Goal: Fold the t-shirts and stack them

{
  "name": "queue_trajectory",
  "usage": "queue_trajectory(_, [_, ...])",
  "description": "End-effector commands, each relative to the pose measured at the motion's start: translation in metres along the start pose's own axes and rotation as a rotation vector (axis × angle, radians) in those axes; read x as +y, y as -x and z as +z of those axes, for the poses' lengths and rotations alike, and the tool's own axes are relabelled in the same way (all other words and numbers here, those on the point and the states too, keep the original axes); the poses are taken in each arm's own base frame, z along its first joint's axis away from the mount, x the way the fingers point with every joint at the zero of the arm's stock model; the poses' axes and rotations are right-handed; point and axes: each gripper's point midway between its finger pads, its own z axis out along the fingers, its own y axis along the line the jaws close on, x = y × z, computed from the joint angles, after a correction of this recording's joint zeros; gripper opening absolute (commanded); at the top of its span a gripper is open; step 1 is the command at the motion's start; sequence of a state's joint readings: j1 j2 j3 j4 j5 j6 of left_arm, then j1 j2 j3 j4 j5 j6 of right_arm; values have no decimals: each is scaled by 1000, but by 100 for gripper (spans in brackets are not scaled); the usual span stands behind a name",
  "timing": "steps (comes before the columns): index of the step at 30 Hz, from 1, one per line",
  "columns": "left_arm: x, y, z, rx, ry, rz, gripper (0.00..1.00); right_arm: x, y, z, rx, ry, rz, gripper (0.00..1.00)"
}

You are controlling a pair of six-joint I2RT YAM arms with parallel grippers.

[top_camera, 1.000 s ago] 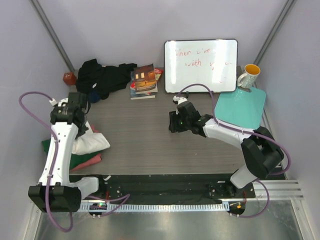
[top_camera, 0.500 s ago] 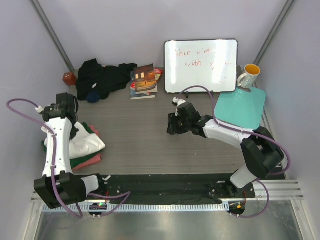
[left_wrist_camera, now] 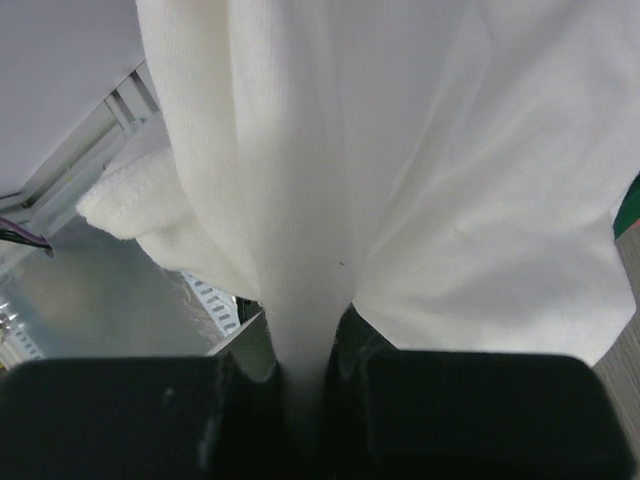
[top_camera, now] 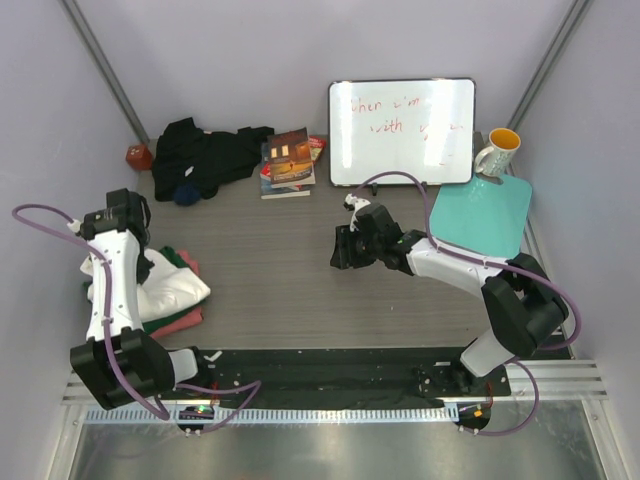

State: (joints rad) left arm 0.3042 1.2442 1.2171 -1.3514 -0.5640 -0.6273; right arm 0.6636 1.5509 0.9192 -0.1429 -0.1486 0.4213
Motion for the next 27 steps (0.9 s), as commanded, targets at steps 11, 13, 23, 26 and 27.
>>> queue_trajectory(11, [4,2,16,60,54,2,22,13,16,-3,-39,68,8,49])
queue_trajectory(13, [4,1,14,57,45,-1,49,12,16,-3,-40,68,11,49])
queue_trajectory(23, [14,7,0,10,33,-38,58,11,12,1,-25,75,20,49])
queue_trajectory(26, [22,10,-5,-23,54,-61,58,10,11,1,-23,73,27,49])
queue_trajectory(27, [25,11,-6,-31,62,-64,58,10,10,1,-22,74,25,49])
